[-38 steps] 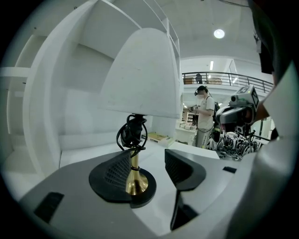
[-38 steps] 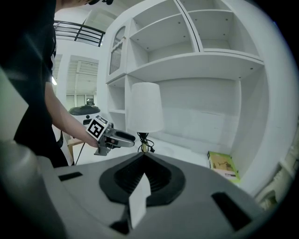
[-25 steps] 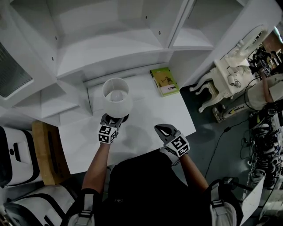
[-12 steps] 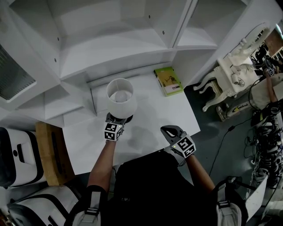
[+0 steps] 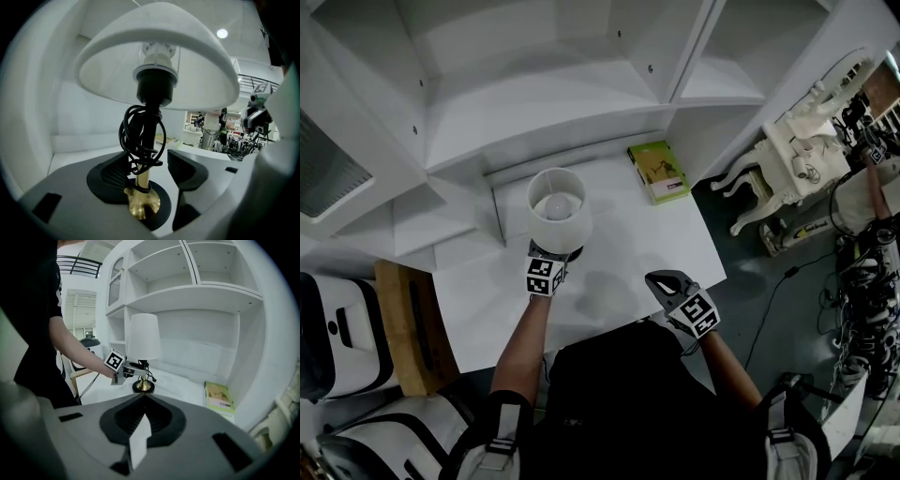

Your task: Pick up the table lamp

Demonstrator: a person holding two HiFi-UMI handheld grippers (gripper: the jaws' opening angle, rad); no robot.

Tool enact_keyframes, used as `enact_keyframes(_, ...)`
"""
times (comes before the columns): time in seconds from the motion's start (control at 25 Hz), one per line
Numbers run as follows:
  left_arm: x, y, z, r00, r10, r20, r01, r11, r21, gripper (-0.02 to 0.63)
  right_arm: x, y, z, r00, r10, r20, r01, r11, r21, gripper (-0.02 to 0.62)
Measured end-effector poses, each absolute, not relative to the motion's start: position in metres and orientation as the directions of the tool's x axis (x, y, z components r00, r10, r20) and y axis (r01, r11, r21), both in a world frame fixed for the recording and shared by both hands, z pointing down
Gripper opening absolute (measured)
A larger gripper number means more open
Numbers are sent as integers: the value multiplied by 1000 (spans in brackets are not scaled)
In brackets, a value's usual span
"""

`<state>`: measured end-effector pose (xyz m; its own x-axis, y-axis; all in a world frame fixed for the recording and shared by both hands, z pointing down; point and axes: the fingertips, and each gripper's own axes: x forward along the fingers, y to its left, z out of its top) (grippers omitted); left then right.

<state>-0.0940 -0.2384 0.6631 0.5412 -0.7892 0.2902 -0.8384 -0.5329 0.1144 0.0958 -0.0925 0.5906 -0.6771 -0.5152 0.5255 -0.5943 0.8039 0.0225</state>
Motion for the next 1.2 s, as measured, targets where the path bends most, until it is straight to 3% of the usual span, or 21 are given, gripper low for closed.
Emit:
enact_keyframes(0.44, -92, -254, 664, 542, -799, 259, -839, -531, 119, 251, 107, -89, 597, -652, -510, 562, -607, 795, 18, 8)
enact_keyframes(1.2, -91, -261, 658, 538, -811, 229, -843, -520, 136, 153, 108, -82, 610, -640, -484, 597, -597, 802, 10, 8)
